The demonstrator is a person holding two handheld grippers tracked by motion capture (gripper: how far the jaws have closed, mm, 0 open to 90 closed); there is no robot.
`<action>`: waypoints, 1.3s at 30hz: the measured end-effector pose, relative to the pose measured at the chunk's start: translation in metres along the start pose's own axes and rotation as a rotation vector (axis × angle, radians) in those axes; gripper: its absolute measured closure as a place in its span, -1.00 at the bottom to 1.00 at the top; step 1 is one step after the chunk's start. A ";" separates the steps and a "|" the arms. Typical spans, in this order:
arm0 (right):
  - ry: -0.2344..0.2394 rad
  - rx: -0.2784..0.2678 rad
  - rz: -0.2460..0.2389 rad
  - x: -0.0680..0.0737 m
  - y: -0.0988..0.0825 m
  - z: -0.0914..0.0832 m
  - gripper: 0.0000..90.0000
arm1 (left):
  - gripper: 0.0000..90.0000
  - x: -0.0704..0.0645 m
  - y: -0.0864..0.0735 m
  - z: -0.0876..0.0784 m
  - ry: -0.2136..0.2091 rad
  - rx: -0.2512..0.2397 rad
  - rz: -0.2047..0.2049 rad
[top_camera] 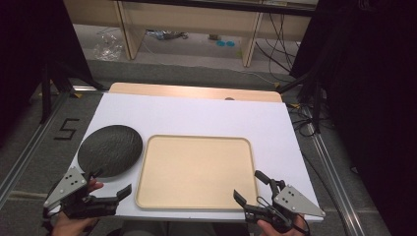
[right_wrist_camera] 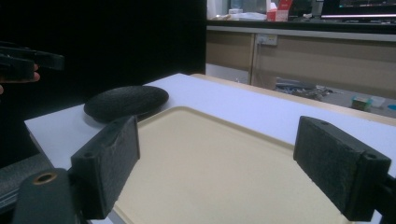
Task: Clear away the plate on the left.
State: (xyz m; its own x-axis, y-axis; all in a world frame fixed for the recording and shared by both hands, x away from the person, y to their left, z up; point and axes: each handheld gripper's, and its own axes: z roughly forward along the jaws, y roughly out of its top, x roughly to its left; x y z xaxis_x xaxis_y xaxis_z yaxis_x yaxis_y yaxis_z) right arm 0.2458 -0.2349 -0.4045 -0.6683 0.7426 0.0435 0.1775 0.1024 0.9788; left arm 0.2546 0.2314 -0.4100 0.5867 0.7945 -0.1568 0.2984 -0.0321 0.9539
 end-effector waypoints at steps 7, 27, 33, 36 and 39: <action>-0.003 0.008 -0.001 0.000 0.000 0.000 -0.65 | -0.97 0.001 0.000 0.000 0.008 0.004 -0.007; 0.002 -0.014 -0.011 0.000 -0.001 0.001 -0.65 | -0.98 0.019 0.002 0.004 0.080 0.007 -0.035; 0.014 -0.006 -0.021 0.000 -0.001 0.003 -0.65 | -0.98 0.029 0.001 0.006 0.113 0.015 -0.071; 0.013 0.002 -0.009 0.001 0.000 0.001 -0.65 | -0.98 0.032 0.001 0.008 0.138 0.029 -0.075; 0.020 -0.006 -0.031 -0.001 0.000 0.002 -0.65 | -0.98 0.041 0.001 0.012 0.171 0.044 -0.098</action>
State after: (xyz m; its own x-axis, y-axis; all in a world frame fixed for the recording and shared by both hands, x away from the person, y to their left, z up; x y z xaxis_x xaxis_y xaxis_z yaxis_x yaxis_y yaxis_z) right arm 0.2474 -0.2342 -0.4052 -0.6877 0.7258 0.0168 0.1521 0.1214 0.9809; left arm 0.2879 0.2563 -0.4188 0.4176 0.8866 -0.1988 0.3829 0.0267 0.9234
